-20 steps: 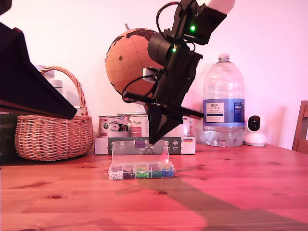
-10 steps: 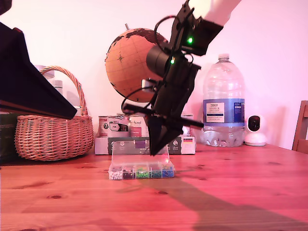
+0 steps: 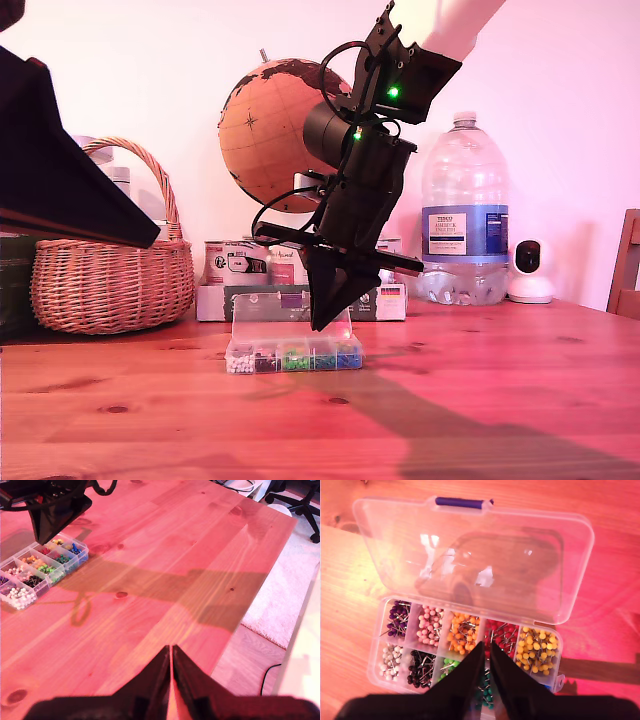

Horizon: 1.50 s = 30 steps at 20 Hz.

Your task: Sort the loose pins on the table into their correct compartments

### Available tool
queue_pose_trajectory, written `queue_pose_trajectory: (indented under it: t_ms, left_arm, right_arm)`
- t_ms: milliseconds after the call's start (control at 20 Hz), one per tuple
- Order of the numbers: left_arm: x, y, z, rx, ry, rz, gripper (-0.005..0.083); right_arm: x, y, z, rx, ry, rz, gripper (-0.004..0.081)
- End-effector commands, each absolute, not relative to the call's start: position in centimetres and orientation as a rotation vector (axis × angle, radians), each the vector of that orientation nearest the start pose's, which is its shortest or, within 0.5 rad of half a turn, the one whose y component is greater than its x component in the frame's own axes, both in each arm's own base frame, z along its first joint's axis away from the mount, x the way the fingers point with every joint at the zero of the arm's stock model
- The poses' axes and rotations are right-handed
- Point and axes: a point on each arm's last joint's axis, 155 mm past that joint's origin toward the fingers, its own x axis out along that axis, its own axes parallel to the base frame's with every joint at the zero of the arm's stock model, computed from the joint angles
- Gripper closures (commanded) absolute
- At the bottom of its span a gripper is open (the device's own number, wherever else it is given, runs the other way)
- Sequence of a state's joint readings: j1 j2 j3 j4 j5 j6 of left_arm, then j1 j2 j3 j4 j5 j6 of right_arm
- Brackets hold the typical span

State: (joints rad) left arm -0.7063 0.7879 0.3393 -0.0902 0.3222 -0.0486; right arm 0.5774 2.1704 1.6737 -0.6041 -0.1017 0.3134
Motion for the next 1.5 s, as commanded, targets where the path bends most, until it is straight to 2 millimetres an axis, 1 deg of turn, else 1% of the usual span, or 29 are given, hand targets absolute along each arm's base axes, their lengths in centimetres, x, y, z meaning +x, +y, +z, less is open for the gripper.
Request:
queue_pose_trajectory:
  t_ms: [0,300,350,450,600,700,800,900,1150,1250,1350,1450]
  left_arm:
    - [18.3,-23.3,11.7,0.065,0.565,-0.991,0.0795]
    - [18.3,-23.3,11.7,0.065,0.566,-0.991,0.0795]
    - [18.3,-23.3,11.7,0.065,0.565,-0.991,0.0795]
    - [18.3,-23.3,11.7,0.066,0.566,-0.991,0.0795]
    - [18.4,-23.2,11.7,0.066,0.565,-0.987,0.0795]
    - [18.4,-23.2,11.7,0.066,0.565,-0.987,0.0795]
    - [18.4,-23.2,11.7,0.066,0.565,-0.987,0.0795]
    - [18.5,-23.2,11.7,0.068,0.564,-0.979,0.0795]
    - [18.9,-22.8,11.6,0.069,0.562,-0.957,0.0795]
    - [19.1,-22.7,11.6,0.07,0.561,-0.946,0.0795]
    - [19.4,-22.5,11.6,0.072,0.56,-0.932,0.0795]
    - [19.4,-22.5,11.6,0.072,0.559,-0.93,0.0795]
  right_arm:
    - [43.2,30.6,2.3,0.004,1.179,0.431,0.0702]
    - [43.2,30.6,2.3,0.005,1.178,0.431,0.0701]
    - [43.2,30.6,2.3,0.005,1.178,0.431,0.0707]
    - [43.2,30.6,2.3,0.004,1.18,0.431,0.0787]
    - [42.8,30.4,2.5,-0.007,1.19,0.432,0.0783]
    - [42.6,30.2,3.4,-0.047,1.178,0.459,0.0783]
    - [42.3,29.8,5.0,-0.088,1.157,0.476,0.0782]
    - [42.3,29.5,7.2,-0.101,1.12,0.476,0.0783]
    - [42.2,28.8,14.2,-0.142,0.968,0.48,0.0783]
    - [42.2,28.1,17.1,-0.137,0.905,0.467,0.0783]
    - [42.2,27.5,19.7,-0.154,0.837,0.461,0.0783]
    - [42.1,26.9,21.9,-0.172,0.782,0.457,0.0783]
